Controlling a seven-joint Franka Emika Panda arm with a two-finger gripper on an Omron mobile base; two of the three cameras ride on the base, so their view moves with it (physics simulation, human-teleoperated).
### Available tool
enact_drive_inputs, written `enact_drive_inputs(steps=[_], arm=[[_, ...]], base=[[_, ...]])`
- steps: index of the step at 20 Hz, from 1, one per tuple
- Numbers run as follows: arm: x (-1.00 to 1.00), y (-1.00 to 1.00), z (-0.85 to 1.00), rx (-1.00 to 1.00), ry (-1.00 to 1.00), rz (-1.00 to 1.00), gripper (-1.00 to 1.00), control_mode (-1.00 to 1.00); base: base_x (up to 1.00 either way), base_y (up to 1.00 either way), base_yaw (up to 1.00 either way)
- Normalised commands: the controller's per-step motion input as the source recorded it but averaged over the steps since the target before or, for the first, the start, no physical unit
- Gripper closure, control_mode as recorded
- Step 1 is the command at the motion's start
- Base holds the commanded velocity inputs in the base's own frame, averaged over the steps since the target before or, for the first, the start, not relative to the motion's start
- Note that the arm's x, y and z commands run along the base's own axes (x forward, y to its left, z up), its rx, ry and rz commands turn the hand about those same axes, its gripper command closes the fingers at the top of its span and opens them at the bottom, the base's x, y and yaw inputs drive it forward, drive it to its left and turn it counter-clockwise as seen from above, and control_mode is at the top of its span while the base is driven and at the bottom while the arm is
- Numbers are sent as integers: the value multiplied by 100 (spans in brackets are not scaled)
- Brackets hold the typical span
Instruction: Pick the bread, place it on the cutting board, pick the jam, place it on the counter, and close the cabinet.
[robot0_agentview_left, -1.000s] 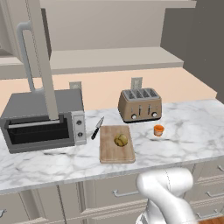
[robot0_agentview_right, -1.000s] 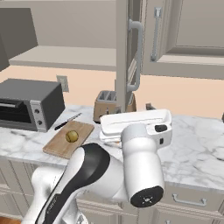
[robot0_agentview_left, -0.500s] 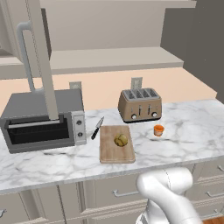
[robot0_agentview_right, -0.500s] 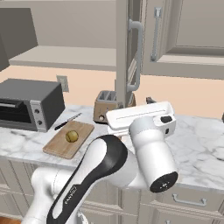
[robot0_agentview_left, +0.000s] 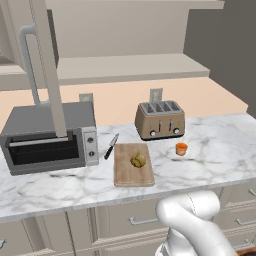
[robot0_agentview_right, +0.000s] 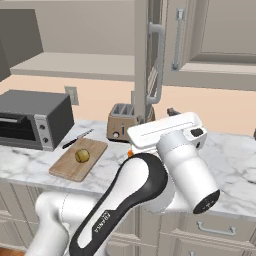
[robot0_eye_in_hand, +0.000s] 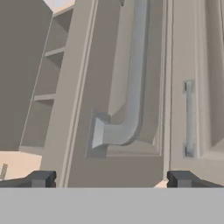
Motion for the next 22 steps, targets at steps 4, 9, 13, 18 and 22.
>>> enact_drive_inputs(steps=[4, 9, 13, 18, 22], arm=[[22, 0, 0, 2, 0, 14, -100, -100], [20, 8, -3, 0, 0, 12, -100, -100], [27, 22, -8, 0, 0, 10, -100, -100], [28, 41, -9, 0, 0, 6, -100, -100], [25, 46, -4, 0, 0, 3, -100, -100]], base=[[0, 0, 0], [0, 0, 0], [0, 0, 0], [0, 0, 0], [0, 0, 0]])
